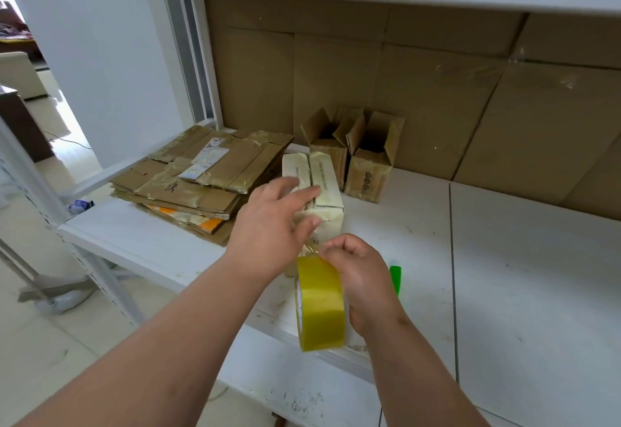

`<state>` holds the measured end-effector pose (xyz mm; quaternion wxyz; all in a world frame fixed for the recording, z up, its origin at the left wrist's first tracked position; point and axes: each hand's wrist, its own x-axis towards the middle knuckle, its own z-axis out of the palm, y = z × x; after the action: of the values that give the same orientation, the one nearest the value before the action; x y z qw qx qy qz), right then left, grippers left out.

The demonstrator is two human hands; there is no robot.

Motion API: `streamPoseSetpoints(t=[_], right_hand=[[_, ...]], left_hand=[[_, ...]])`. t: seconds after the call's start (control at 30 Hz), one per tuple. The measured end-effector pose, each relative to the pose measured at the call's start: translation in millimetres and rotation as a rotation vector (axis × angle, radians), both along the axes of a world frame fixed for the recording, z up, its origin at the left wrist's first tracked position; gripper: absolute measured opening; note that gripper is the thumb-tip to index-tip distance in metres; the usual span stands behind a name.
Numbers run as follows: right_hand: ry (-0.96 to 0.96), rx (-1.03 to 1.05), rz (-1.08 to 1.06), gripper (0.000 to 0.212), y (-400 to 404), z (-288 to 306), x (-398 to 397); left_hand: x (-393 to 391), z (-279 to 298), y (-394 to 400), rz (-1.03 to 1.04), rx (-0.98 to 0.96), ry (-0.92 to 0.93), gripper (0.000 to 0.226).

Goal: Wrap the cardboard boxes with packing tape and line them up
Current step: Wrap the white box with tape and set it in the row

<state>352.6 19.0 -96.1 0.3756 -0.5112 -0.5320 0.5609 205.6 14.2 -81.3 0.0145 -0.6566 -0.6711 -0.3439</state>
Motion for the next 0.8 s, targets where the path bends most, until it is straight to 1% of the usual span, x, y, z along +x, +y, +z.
streamPoseSetpoints(t=[0.07,0.17,0.3,0.4,0.47,0.53,0.57,0.6,0.7,0.73,0.77,0.8], right_hand=[[0.012,0.018,0.007,0.023,0,-2,3],[0.064,0.026,0.011,0.029,-1,-6,9],[0.109,0.036,0.040,0.025,-4,-5,14],[0.133,0.025,0.047,0.030,-3,-4,16],[0.154,0.012,0.052,0.031,-1,-4,16],[0.162,0.003,0.063,0.030,0,-4,17],[0.166,0.005,0.069,0.029,0,-4,18],[0.173,0.007,0.074,0.028,0,-4,18],[0.187,0.018,0.093,0.022,1,-4,19],[0.195,0.025,0.100,0.016,1,-4,19],[0.199,0.034,0.109,0.009,1,-2,19],[0.200,0.043,0.113,0.004,1,0,18]], left_hand=[[-5,-6,3,-0.007,-0.016,-0.013,0.047],[-12,-11,3,-0.027,0.039,-0.017,0.051],[-16,-12,4,-0.078,0.041,-0.001,0.060],[-22,-10,0,-0.129,-0.021,0.042,0.081],[-25,-6,-5,-0.145,-0.106,0.070,0.095],[-25,-2,-11,-0.144,-0.200,0.091,0.100],[-25,-1,-15,-0.143,-0.194,0.085,0.098],[-25,-2,-18,-0.139,-0.128,0.055,0.090],[-19,-4,-30,-0.107,0.137,-0.146,0.051],[-14,-3,-34,-0.113,0.160,-0.181,0.039],[-7,0,-37,-0.130,0.126,-0.206,0.030],[0,3,-41,-0.151,0.049,-0.231,0.024]])
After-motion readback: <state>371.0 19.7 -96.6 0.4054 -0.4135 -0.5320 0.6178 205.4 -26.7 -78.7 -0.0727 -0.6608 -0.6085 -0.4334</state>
